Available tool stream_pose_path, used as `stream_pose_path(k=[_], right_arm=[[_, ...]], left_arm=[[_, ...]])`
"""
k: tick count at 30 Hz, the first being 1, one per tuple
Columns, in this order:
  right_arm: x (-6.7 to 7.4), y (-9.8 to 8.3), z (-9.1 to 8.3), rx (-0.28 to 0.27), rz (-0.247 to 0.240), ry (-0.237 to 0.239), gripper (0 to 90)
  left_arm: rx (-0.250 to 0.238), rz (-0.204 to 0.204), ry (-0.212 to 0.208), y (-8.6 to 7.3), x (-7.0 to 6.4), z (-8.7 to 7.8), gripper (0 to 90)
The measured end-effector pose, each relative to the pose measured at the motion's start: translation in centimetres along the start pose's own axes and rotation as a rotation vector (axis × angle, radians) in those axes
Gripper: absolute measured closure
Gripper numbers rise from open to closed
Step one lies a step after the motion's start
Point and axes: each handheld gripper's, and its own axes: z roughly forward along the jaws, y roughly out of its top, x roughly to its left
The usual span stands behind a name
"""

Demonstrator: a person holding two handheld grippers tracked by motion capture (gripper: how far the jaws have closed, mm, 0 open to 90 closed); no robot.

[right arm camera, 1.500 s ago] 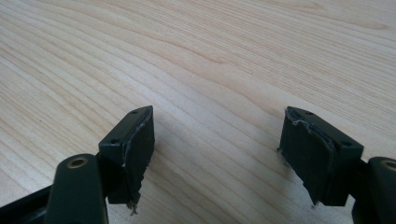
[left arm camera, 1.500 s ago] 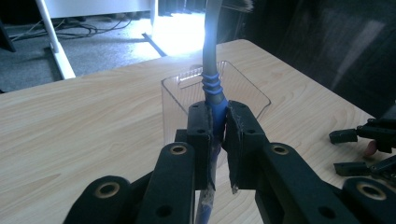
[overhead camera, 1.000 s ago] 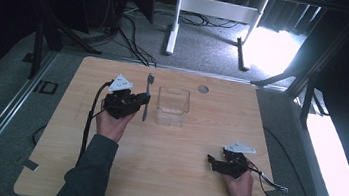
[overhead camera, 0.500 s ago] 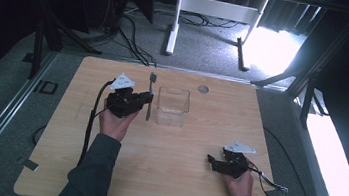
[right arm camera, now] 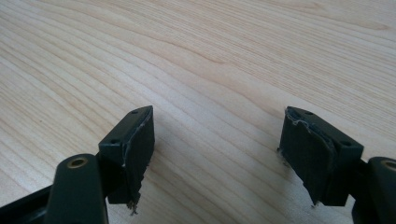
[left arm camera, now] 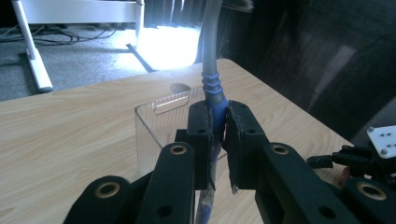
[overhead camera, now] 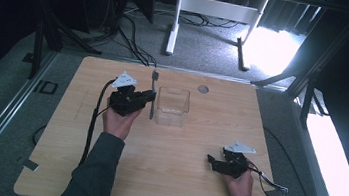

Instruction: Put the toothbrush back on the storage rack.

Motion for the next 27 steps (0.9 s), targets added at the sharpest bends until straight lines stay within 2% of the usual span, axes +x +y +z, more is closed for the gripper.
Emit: stream_pose_path(k=[4, 20, 27], right_arm=[[0.0, 0.0, 0.0, 0.0, -0.001, 0.0, 26.2], [0.01, 0.01, 0.01, 0.001, 0.001, 0.0, 26.2], [0.0, 0.02, 0.01, 0.0, -0.001, 0.0, 26.2]], left_arm=[[0.001, -0.005, 0.004, -0.06, 0.16, 0.18, 80.6], [-0.045, -0.069, -0.008, 0.01, 0.68, 0.85, 80.6], [-0.059, -0.085, -0.007, 0.1, 0.99, 0.93, 80.6]])
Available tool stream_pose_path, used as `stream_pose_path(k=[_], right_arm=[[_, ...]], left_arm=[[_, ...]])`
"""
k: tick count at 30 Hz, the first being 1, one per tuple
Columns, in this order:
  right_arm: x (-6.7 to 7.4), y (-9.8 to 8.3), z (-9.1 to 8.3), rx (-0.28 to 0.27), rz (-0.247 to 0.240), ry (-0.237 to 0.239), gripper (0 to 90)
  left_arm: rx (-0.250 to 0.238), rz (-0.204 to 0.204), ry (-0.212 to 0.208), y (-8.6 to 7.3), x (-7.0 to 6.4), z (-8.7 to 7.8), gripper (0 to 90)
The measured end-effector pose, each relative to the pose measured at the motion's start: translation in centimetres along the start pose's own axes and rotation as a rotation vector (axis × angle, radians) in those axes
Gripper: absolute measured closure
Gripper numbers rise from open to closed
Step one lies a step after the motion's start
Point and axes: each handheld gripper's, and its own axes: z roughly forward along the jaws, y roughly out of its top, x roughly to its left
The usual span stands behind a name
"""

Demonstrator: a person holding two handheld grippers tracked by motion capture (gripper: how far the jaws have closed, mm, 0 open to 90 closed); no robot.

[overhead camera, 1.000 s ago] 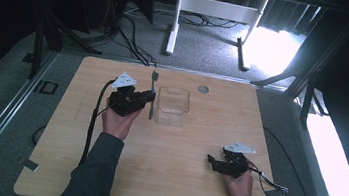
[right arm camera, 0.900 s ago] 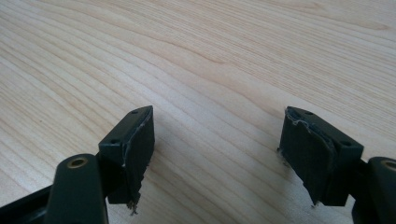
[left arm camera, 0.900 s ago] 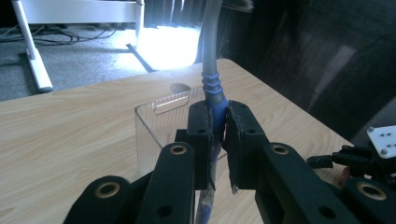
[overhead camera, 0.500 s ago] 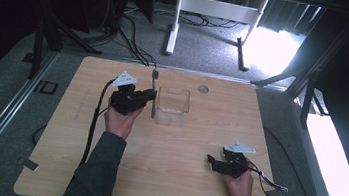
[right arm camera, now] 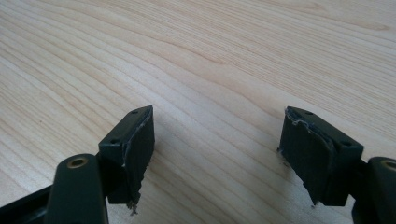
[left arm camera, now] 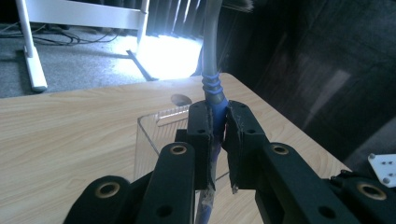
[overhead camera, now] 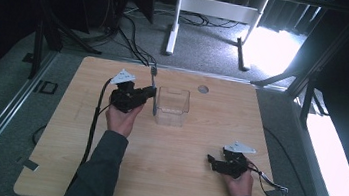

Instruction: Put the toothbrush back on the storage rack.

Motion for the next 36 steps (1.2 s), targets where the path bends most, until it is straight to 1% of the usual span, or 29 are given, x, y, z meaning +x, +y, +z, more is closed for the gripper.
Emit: stream_pose_path(k=[9, 17, 20, 23, 25, 29, 33, 36], right_arm=[[0.0, 0.0, 0.0, 0.0, 0.0, 0.0, 26.2], [0.0, 0.0, 0.0, 0.001, 0.0, 0.0, 26.2], [0.0, 0.0, 0.0, 0.0, 0.0, 0.0, 26.2], [0.0, 0.0, 0.0, 0.0, 0.0, 0.001, 26.2], [0.0, 0.0, 0.0, 0.0, 0.0, 0.001, 26.2], [0.0, 0.0, 0.0, 0.0, 0.0, 0.001, 26.2], [0.0, 0.0, 0.0, 0.0, 0.001, 0.001, 26.2], [0.0, 0.0, 0.0, 0.0, 0.001, 0.001, 26.2]], left_arm=[[-0.018, -0.029, -0.006, 0.1, 0.4, 0.2, 80.6], [-0.022, -0.035, -0.01, 0.3, 0.3, 0.6, 80.6], [-0.022, -0.028, -0.011, 0.5, 0.1, 0.7, 80.6], [-0.033, -0.039, -0.021, 0.8, 0.0, 0.8, 80.6], [-0.035, -0.037, -0.018, 0.9, -0.1, 0.8, 80.6], [-0.047, -0.047, -0.021, 1.0, -0.2, 1.0, 80.6], [-0.04, -0.048, -0.018, 0.9, -0.1, 1.2, 80.6], [-0.047, -0.051, -0.019, 0.9, 0.0, 1.2, 80.6]])
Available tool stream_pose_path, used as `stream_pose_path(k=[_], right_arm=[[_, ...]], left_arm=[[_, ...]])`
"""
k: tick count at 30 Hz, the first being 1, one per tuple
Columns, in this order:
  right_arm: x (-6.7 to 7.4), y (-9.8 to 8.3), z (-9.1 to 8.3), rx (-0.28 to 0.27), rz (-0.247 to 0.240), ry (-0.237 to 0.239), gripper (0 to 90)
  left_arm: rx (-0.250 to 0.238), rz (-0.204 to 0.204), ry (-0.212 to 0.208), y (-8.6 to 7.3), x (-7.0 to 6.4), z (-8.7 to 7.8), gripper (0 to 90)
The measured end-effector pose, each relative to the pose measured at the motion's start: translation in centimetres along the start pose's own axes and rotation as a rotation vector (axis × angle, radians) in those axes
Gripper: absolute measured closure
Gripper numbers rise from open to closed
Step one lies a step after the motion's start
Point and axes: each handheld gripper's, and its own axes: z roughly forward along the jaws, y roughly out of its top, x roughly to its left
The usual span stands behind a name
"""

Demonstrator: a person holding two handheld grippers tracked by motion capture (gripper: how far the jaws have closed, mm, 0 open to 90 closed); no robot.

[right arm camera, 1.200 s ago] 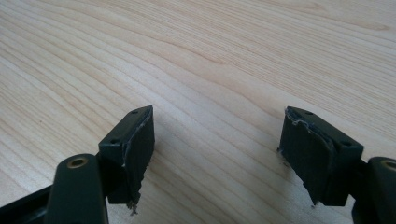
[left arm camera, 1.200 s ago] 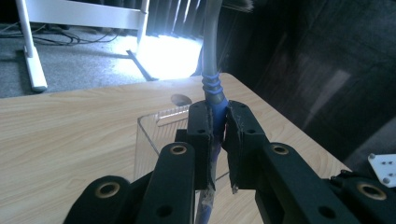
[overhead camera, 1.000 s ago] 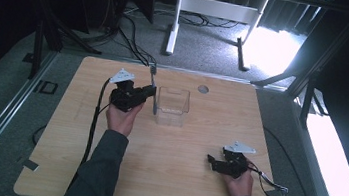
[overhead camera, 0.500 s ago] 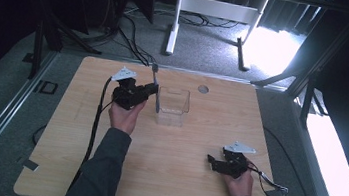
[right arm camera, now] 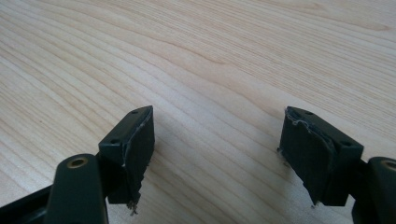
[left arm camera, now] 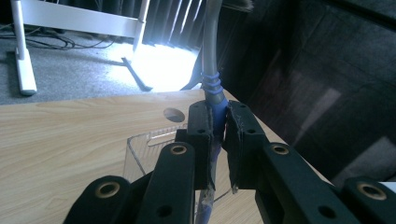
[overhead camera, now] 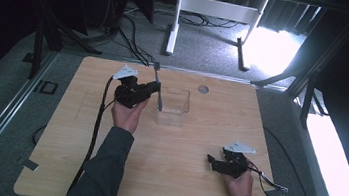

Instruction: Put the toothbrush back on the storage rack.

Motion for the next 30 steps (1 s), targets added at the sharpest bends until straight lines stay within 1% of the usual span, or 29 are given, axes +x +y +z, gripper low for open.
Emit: stream_pose_path(k=[10, 15, 22, 30], right_arm=[[0.0, 0.0, 0.0, 0.0, -0.002, -0.001, 26.2], [0.0, 0.0, 0.0, 0.0, -0.002, -0.001, 26.2], [0.0, 0.0, 0.0, 0.0, -0.002, -0.001, 26.2], [0.0, 0.0, 0.0, 0.001, -0.001, -0.001, 26.2]], left_arm=[[-0.018, -0.014, -0.002, -0.1, 0.0, 0.4, 80.6], [-0.013, -0.016, 0.007, -0.3, 0.0, 0.8, 80.6], [-0.029, -0.024, 0.016, -0.3, 0.1, 1.1, 80.6], [-0.027, -0.032, 0.027, -0.5, 0.3, 1.5, 80.6]])
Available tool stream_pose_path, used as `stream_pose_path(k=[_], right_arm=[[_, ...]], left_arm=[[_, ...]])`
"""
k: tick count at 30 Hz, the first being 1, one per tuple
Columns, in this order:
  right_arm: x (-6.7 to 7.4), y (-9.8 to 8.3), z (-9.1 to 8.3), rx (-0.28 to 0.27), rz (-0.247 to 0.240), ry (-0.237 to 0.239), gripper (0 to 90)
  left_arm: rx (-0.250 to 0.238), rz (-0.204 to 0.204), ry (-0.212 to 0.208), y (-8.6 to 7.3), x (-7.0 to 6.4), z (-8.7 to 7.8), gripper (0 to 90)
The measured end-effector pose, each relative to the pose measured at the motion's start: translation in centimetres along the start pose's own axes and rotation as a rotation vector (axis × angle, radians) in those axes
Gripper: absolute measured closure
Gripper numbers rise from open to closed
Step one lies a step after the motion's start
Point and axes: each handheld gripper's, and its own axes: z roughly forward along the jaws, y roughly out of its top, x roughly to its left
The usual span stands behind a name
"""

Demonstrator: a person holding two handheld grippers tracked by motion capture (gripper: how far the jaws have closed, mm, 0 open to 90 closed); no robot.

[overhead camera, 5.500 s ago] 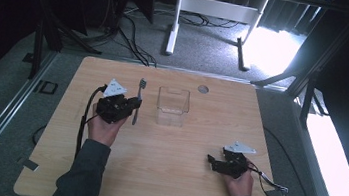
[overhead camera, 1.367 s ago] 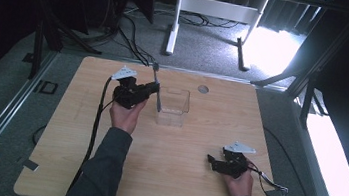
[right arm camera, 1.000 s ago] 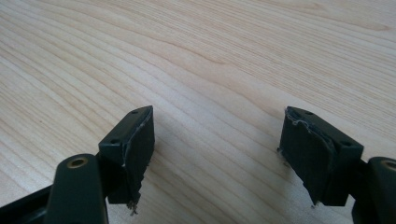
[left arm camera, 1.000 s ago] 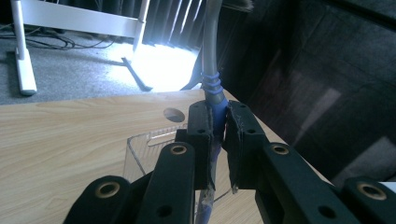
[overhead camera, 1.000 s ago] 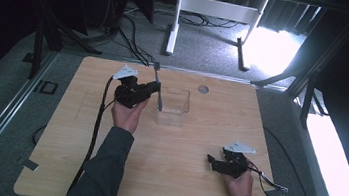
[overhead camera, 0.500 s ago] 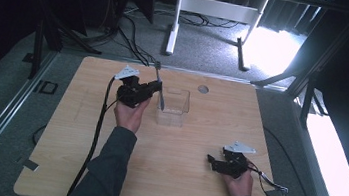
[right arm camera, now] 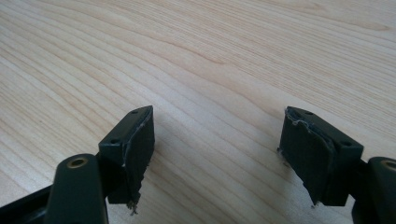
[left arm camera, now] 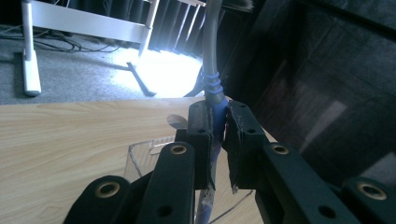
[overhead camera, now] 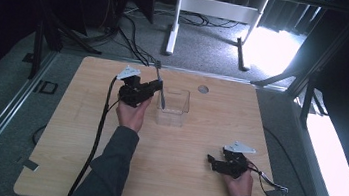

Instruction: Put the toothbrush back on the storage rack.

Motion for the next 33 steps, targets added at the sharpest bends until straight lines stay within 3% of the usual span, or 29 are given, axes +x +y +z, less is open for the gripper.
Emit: stream_pose_path(k=[33], right_arm=[[0.0, 0.0, 0.0, 0.001, -0.001, -0.001, 26.2]], left_arm=[[0.023, -0.005, 0.053, -0.9, 0.8, 1.8, 80.6]])
